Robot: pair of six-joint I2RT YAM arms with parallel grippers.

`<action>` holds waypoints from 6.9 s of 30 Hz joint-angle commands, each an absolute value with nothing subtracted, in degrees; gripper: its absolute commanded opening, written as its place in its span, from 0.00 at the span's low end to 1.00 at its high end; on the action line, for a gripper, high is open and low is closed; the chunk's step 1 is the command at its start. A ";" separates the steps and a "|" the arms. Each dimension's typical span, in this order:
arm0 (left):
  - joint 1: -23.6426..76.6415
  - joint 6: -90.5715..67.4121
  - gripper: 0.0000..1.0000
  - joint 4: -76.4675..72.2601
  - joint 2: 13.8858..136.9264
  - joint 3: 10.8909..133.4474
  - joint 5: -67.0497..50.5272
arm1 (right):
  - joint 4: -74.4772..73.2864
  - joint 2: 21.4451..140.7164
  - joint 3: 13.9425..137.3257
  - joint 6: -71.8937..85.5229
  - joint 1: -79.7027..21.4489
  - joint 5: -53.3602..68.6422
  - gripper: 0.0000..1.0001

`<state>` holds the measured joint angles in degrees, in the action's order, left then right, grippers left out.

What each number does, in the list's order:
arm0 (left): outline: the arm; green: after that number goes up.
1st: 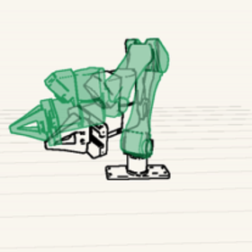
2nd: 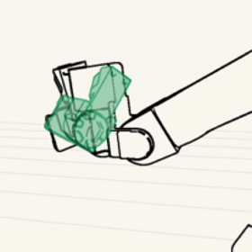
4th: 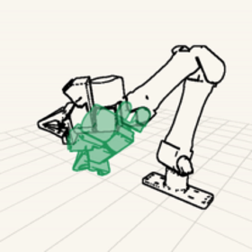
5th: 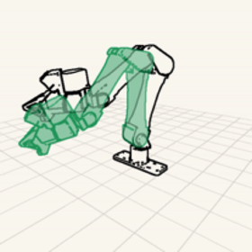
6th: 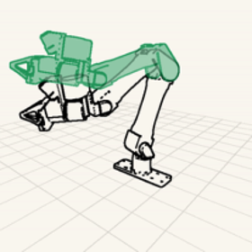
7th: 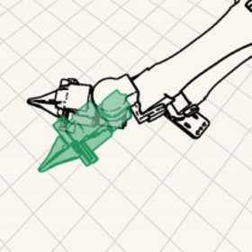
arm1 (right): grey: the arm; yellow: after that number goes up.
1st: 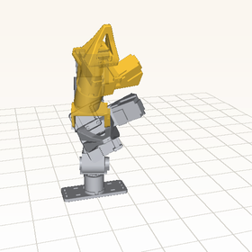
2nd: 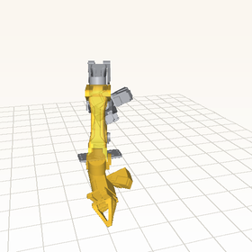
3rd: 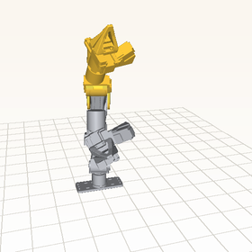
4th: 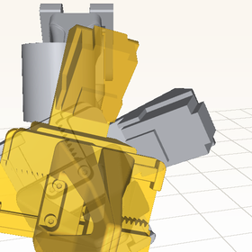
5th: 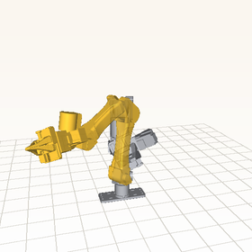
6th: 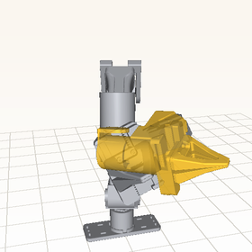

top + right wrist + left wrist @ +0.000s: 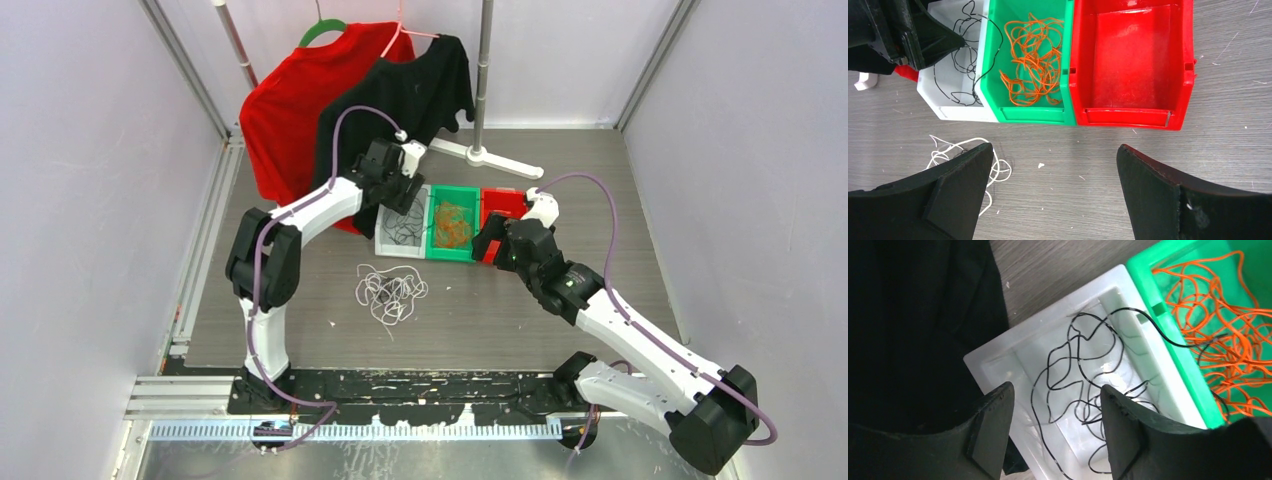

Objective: Untangle the cables
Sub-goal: Place the cable in the bin, then untie the cable.

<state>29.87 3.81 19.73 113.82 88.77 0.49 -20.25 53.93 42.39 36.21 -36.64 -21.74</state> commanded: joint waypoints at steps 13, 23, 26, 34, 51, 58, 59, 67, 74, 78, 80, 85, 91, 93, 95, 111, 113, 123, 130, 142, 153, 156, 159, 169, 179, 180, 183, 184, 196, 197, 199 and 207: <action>30.94 14.54 0.77 30.51 107.13 97.38 -19.23 | -18.55 53.61 41.86 36.78 -36.47 -21.80 0.98; 34.98 36.14 0.60 41.12 120.07 113.50 -21.57 | -18.44 54.60 41.36 36.08 -36.49 -22.39 0.98; 34.85 47.96 0.55 49.03 122.92 118.10 -22.62 | -18.26 54.28 40.96 35.67 -36.52 -22.49 0.98; 33.92 62.38 0.56 59.44 128.21 127.41 -25.55 | -16.80 53.99 39.38 36.30 -36.47 -21.65 0.97; 33.34 73.82 0.66 63.19 134.01 134.55 -31.19 | -15.93 52.87 37.46 37.07 -36.43 -19.20 0.93; 32.86 77.04 0.65 63.28 136.12 136.04 -29.34 | -13.80 53.62 36.05 37.58 -36.46 -18.70 0.93; 32.74 77.75 0.64 64.30 136.79 136.86 -28.97 | -13.60 53.81 35.88 37.62 -36.40 -18.69 0.92; 32.35 79.11 0.36 64.87 137.38 137.65 -28.38 | -12.92 54.47 35.42 38.05 -36.43 -16.83 0.91; 32.43 80.73 0.19 65.65 137.29 136.54 -26.66 | -13.09 54.24 35.54 38.13 -36.30 -17.11 0.90; 32.43 78.95 0.07 62.06 136.57 135.02 -25.80 | -13.70 54.13 35.60 38.33 -36.33 -17.17 0.90; 32.45 77.41 0.03 58.75 135.26 133.39 -25.58 | -13.85 54.06 35.66 38.56 -36.38 -17.16 0.89; 32.48 73.67 0.00 49.70 129.18 124.74 -24.84 | -13.89 54.16 35.88 38.55 -36.30 -17.34 0.89; 32.02 72.13 0.00 48.55 123.53 118.53 -21.44 | -14.46 53.81 35.97 38.42 -36.33 -17.58 0.89; 32.06 73.11 0.00 47.61 121.73 115.08 -19.15 | -14.48 53.49 35.91 38.69 -36.30 -17.65 0.89; 31.94 74.07 0.00 45.44 120.17 111.57 -17.35 | -14.45 53.27 35.71 38.90 -36.22 -17.61 0.89; 29.76 72.76 0.00 35.68 118.07 103.92 -7.64 | -14.88 53.98 35.59 40.05 -36.29 -17.19 0.88; 29.70 72.95 0.00 35.41 117.42 102.75 -8.35 | -14.72 54.31 35.61 40.08 -36.24 -17.01 0.88; 33.28 68.86 0.00 35.52 119.56 102.88 -10.07 | -14.65 54.75 35.97 39.92 -36.28 -17.27 0.88; 33.82 64.95 0.19 39.67 122.63 108.05 -9.00 | -15.01 54.05 35.70 39.67 -36.13 -17.63 0.88; 31.36 60.80 0.87 57.84 121.00 119.74 -14.56 | -15.40 54.21 37.53 39.09 -36.15 -17.27 0.88; 26.16 41.53 1.00 66.28 110.71 120.57 -25.44 | -12.91 59.46 40.83 39.04 -36.33 -12.59 0.88; 24.16 32.45 1.00 61.84 101.04 108.00 -26.15 | -9.19 64.77 42.26 40.13 -38.08 -8.46 0.86; 22.29 27.70 1.00 56.97 91.91 93.65 -27.85 | -5.92 71.22 44.72 40.40 -42.46 -7.40 0.86; 20.08 25.36 0.98 51.23 75.07 66.72 -29.55 | 0.68 92.46 54.13 43.02 -50.30 -0.26 0.80; 20.17 27.72 0.77 48.97 77.42 62.12 -31.36 | -2.64 90.54 52.21 43.92 -52.16 -5.93 0.10; 20.18 27.81 0.76 48.89 77.83 62.25 -32.23 | -2.26 88.65 51.13 43.54 -52.20 -6.05 0.10; 20.38 27.69 0.75 48.31 78.35 63.23 -34.82 | -2.46 83.25 49.66 41.55 -52.20 -4.95 0.02; 20.51 27.68 0.74 48.49 78.36 63.82 -35.14 | -2.37 81.81 49.39 41.06 -52.21 -4.17 0.01; 23.35 34.87 0.62 57.29 76.92 70.26 -38.20 | -0.46 68.94 47.52 35.10 -52.17 7.05 0.01; 23.77 34.87 0.60 56.71 76.64 69.65 -38.16 | -0.44 68.23 47.24 34.87 -52.20 7.55 0.01; 24.85 34.98 0.59 56.21 76.60 68.76 -38.35 | -0.52 66.90 46.78 34.61 -52.20 8.02 0.01; 29.09 33.33 0.65 57.95 77.56 68.70 -37.97 | -5.82 67.74 46.88 34.26 -52.20 8.85 0.01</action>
